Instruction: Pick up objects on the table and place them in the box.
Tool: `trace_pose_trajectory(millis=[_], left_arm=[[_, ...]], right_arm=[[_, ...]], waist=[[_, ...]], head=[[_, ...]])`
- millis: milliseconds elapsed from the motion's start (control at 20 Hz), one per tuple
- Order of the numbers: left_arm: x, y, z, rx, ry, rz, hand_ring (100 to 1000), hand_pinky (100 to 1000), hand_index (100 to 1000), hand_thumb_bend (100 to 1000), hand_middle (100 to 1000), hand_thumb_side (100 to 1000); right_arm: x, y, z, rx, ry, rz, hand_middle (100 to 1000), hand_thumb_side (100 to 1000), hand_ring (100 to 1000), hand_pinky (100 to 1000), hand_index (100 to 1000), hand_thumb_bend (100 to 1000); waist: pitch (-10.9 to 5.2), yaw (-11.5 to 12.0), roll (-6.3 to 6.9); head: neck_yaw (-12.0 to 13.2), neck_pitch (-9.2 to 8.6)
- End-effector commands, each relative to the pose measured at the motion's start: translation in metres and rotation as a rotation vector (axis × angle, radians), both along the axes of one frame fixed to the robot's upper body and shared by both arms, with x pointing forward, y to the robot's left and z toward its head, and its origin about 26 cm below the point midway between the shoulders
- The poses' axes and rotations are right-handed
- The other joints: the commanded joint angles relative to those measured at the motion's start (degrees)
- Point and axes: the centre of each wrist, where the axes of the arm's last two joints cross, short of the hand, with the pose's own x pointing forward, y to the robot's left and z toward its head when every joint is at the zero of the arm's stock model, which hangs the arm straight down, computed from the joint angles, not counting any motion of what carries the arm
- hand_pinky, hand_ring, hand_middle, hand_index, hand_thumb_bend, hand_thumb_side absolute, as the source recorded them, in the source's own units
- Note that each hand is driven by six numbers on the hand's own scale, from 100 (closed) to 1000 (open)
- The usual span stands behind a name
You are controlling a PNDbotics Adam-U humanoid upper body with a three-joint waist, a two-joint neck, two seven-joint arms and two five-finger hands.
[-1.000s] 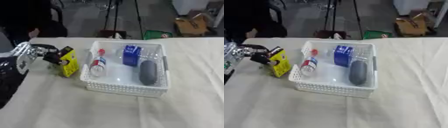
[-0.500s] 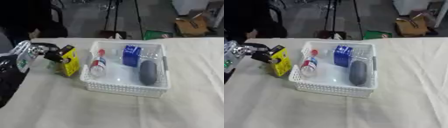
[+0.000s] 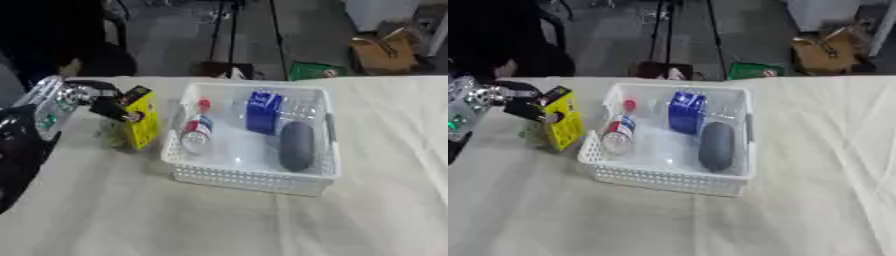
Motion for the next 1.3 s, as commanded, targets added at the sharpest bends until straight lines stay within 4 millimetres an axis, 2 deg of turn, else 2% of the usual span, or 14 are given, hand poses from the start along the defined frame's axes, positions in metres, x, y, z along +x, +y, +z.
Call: trace_pose_trajectory(millis=[50, 550, 1300], left_arm=[[-0.003, 0.009, 0.029, 0.033, -0.057, 0.011, 843, 850, 641, 100, 793, 794], [-0.005, 0.006, 0.046, 0.036, -0.091, -0.005, 841, 849, 629, 100, 788, 786], [-0.01, -0.011, 0.095, 0.008, -0.201, -0.075, 822, 852, 601, 100, 767, 769]], right_arm=[[-0.003, -0.001, 0.008, -0.014, -0.025, 0.0, 626, 1000, 765, 790, 840, 100], [-0.003, -0.001, 0.009, -0.017, -0.026, 0.002, 626, 1000, 765, 791, 840, 100], [-0.003, 0.0, 0.009, -0.028, -0.024, 0.007, 627, 1000, 765, 792, 839, 100]], waist=[[-1.4, 0.1, 0.08], [-1.56, 0.2, 0.23], [-2.13, 0.0, 0.44]], head=[[0.2, 0.2], [0.2, 0.34], [0.2, 0.89]])
